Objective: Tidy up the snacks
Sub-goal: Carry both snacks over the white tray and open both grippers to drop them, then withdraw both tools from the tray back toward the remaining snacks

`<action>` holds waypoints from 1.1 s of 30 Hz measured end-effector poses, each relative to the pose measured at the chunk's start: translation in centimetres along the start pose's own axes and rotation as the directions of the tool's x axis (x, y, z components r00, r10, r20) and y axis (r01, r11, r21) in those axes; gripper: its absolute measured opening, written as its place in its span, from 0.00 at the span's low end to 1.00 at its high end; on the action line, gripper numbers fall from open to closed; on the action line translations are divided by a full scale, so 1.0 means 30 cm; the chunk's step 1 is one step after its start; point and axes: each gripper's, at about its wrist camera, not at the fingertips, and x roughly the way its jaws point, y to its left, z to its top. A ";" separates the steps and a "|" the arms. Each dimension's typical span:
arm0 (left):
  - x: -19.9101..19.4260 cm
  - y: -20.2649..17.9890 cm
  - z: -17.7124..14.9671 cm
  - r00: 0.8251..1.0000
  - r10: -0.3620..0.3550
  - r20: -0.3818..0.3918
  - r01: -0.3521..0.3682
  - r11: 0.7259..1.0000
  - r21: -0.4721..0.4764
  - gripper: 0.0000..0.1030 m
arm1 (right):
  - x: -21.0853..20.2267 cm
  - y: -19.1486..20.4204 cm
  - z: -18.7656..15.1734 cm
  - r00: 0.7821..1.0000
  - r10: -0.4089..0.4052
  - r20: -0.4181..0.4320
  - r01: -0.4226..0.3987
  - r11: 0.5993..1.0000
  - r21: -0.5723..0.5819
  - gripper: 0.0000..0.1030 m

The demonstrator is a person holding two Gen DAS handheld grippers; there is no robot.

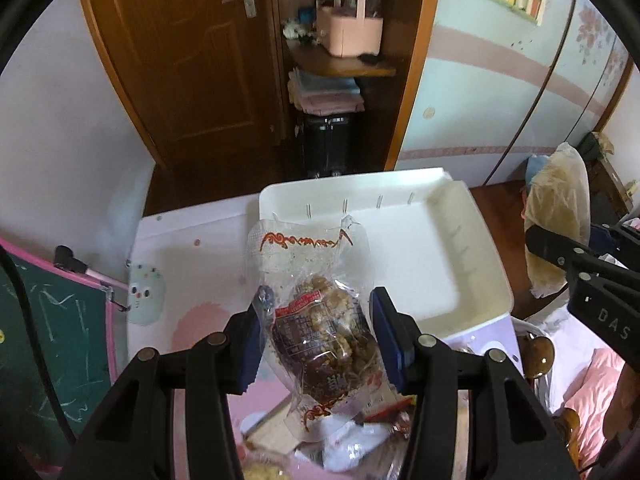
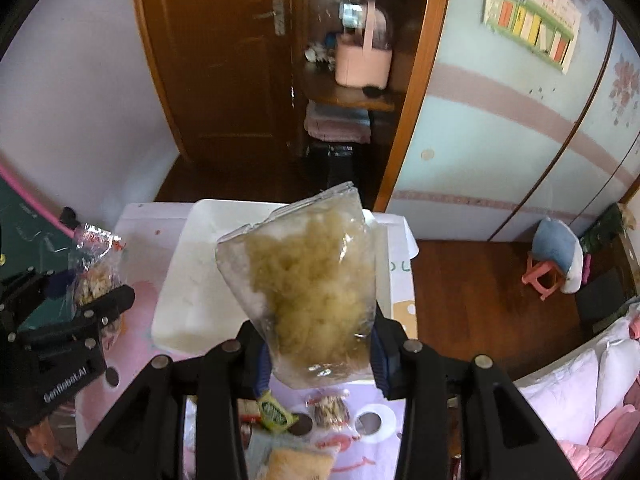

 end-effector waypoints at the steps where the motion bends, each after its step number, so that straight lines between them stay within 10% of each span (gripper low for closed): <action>1: 0.028 0.003 0.008 1.000 0.001 -0.009 -0.001 1.000 -0.001 0.47 | 0.039 0.004 0.008 1.000 -0.001 -0.017 0.001 1.000 0.009 0.38; 14: 0.322 -0.016 0.029 0.997 0.009 -0.079 -0.006 0.999 0.037 0.50 | 0.313 0.032 0.002 0.985 -0.029 -0.168 0.037 0.998 0.044 0.39; 19: 0.315 -0.037 0.019 0.998 0.049 -0.032 -0.047 0.996 0.073 0.83 | 0.346 0.025 -0.017 0.981 -0.014 -0.191 0.025 0.998 0.057 0.40; 26: 0.276 -0.010 0.008 0.999 0.041 -0.011 -0.041 0.998 0.050 0.89 | 0.300 0.030 -0.019 0.993 -0.003 -0.118 0.008 0.999 0.044 0.67; 33: 0.226 0.006 -0.024 0.999 0.042 -0.002 -0.042 0.999 0.027 0.89 | 0.258 0.026 -0.016 0.995 0.014 -0.099 -0.009 0.999 0.051 0.72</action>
